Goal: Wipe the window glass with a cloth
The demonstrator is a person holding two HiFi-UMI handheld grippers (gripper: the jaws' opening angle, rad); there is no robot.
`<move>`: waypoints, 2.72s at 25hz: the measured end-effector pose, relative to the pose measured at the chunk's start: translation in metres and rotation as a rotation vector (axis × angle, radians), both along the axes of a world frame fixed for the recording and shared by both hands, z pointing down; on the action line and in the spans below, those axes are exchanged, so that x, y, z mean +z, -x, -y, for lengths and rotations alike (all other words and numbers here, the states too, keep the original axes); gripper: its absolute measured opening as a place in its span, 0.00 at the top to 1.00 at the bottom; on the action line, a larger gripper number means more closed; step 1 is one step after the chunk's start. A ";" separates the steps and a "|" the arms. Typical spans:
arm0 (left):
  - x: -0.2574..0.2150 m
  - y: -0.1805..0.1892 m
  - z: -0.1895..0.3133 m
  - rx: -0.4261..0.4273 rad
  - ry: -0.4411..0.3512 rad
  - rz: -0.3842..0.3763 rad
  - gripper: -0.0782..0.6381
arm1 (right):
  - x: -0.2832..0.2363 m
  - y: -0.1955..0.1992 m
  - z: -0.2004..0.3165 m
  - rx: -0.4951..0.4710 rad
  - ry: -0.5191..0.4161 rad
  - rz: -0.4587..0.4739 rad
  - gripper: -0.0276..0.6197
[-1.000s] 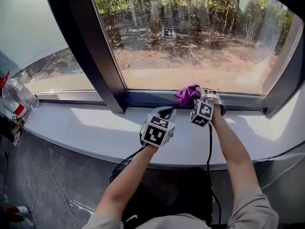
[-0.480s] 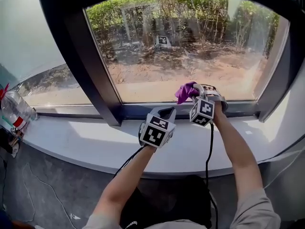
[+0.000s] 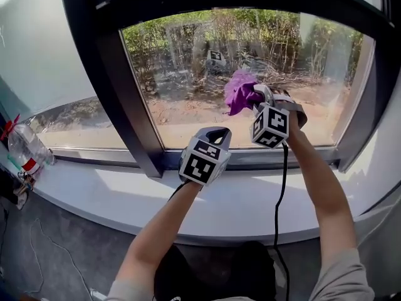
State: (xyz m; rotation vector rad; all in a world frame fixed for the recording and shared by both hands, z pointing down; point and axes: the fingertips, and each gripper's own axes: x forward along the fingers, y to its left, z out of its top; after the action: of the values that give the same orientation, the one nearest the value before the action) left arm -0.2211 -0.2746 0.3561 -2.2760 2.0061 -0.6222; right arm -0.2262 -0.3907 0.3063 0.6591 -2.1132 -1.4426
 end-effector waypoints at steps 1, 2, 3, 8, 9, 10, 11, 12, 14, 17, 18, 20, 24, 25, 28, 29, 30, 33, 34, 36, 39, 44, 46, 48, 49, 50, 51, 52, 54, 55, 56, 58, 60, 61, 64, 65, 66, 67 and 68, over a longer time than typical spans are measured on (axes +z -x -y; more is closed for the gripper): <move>-0.010 0.000 0.001 0.002 -0.009 0.011 0.89 | -0.013 0.000 0.000 -0.002 -0.008 0.009 0.78; -0.020 -0.001 0.002 0.004 -0.017 0.018 0.89 | -0.024 0.000 0.000 -0.005 -0.014 0.016 0.78; -0.030 -0.003 0.003 0.008 -0.025 0.022 0.89 | -0.035 0.001 0.000 -0.008 -0.018 0.023 0.78; -0.077 -0.011 0.008 0.026 -0.063 0.050 0.89 | -0.087 0.000 0.000 -0.018 -0.027 0.080 0.78; -0.085 -0.013 0.008 0.027 -0.070 0.064 0.89 | -0.097 0.000 0.000 -0.019 -0.033 0.096 0.78; -0.092 -0.015 0.009 0.028 -0.076 0.080 0.89 | -0.108 0.000 0.000 -0.020 -0.039 0.112 0.78; -0.099 -0.016 0.009 0.028 -0.083 0.092 0.89 | -0.119 -0.001 0.000 -0.022 -0.045 0.130 0.78; -0.106 -0.019 0.010 0.028 -0.089 0.101 0.89 | -0.131 -0.002 0.001 -0.023 -0.052 0.146 0.78; -0.119 -0.025 0.011 0.030 -0.098 0.111 0.89 | -0.154 -0.005 0.001 -0.023 -0.065 0.177 0.78; -0.133 -0.034 0.010 0.034 -0.102 0.116 0.89 | -0.189 -0.013 0.002 -0.019 -0.078 0.248 0.78; -0.135 -0.036 0.009 0.032 -0.102 0.121 0.89 | -0.199 -0.017 0.003 -0.019 -0.078 0.279 0.78; -0.137 -0.039 0.008 0.029 -0.100 0.129 0.89 | -0.217 -0.025 0.006 -0.022 -0.078 0.347 0.78; -0.133 -0.046 0.008 0.012 -0.082 0.136 0.89 | -0.238 -0.052 0.020 -0.008 -0.078 0.473 0.78; -0.132 -0.049 0.008 0.006 -0.076 0.147 0.89 | -0.239 -0.062 0.026 0.009 -0.079 0.497 0.78; -0.127 -0.063 0.010 0.015 -0.072 0.139 0.89 | -0.244 -0.093 0.042 0.060 -0.067 0.569 0.78; -0.124 -0.068 0.010 0.018 -0.069 0.133 0.89 | -0.243 -0.100 0.046 0.064 -0.057 0.584 0.78; -0.120 -0.071 0.011 0.017 -0.061 0.132 0.89 | -0.241 -0.106 0.049 0.066 -0.051 0.587 0.78; -0.102 -0.077 0.014 0.004 -0.028 0.137 0.89 | -0.222 -0.114 0.055 0.063 -0.049 0.546 0.78; -0.095 -0.080 0.016 0.002 -0.018 0.134 0.89 | -0.212 -0.115 0.057 0.059 -0.044 0.529 0.78; -0.082 -0.087 0.020 0.001 -0.002 0.121 0.89 | -0.189 -0.119 0.060 0.048 -0.029 0.506 0.78; -0.054 -0.098 0.027 0.011 0.017 0.096 0.89 | -0.157 -0.121 0.062 0.028 -0.031 0.476 0.79; 0.002 -0.100 0.043 0.043 0.059 0.048 0.89 | -0.107 -0.124 0.064 0.032 -0.064 0.440 0.79; 0.023 -0.095 0.047 0.045 0.076 0.023 0.89 | -0.080 -0.121 0.064 0.033 -0.047 0.404 0.79; 0.043 -0.094 0.053 0.048 0.094 -0.003 0.89 | -0.047 -0.122 0.066 0.038 -0.021 0.370 0.79; 0.052 -0.096 0.056 0.051 0.102 -0.016 0.89 | -0.029 -0.122 0.067 0.040 -0.014 0.354 0.78; 0.061 -0.098 0.059 0.055 0.108 -0.028 0.89 | -0.011 -0.123 0.068 0.042 -0.011 0.339 0.78; 0.069 -0.101 0.062 0.060 0.113 -0.035 0.89 | 0.007 -0.123 0.070 0.045 -0.009 0.324 0.78; 0.077 -0.103 0.064 0.065 0.119 -0.035 0.89 | 0.025 -0.122 0.071 0.048 -0.003 0.308 0.78; 0.095 -0.103 0.064 0.069 0.141 -0.020 0.89 | 0.065 -0.118 0.071 0.056 0.029 0.276 0.78; 0.102 -0.103 0.064 0.070 0.152 -0.013 0.89 | 0.085 -0.116 0.070 0.059 0.051 0.259 0.78; 0.108 -0.104 0.064 0.073 0.158 -0.014 0.89 | 0.102 -0.115 0.069 0.062 0.072 0.241 0.78; 0.119 -0.111 0.067 0.088 0.163 -0.034 0.89 | 0.131 -0.117 0.070 0.070 0.096 0.210 0.78; 0.131 -0.111 0.072 0.102 0.173 -0.044 0.89 | 0.156 -0.117 0.070 0.075 0.108 0.187 0.78; 0.137 -0.107 0.074 0.106 0.179 -0.046 0.89 | 0.168 -0.114 0.070 0.075 0.116 0.173 0.78; 0.153 -0.097 0.083 0.109 0.211 -0.060 0.89 | 0.212 -0.106 0.068 0.074 0.163 0.109 0.78; 0.157 -0.094 0.086 0.112 0.229 -0.066 0.89 | 0.226 -0.106 0.068 0.080 0.188 0.081 0.78; 0.162 -0.092 0.089 0.115 0.248 -0.073 0.89 | 0.240 -0.106 0.069 0.090 0.216 0.050 0.78; 0.166 -0.090 0.092 0.118 0.267 -0.080 0.89 | 0.254 -0.107 0.071 0.102 0.245 0.021 0.78; 0.169 -0.088 0.094 0.121 0.284 -0.091 0.89 | 0.265 -0.109 0.073 0.114 0.267 0.000 0.78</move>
State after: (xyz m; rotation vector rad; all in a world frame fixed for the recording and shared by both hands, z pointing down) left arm -0.1334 -0.3685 0.5255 -2.6063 1.9057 -0.8573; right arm -0.1175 -0.4637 0.5709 0.6623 -2.1783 -1.0745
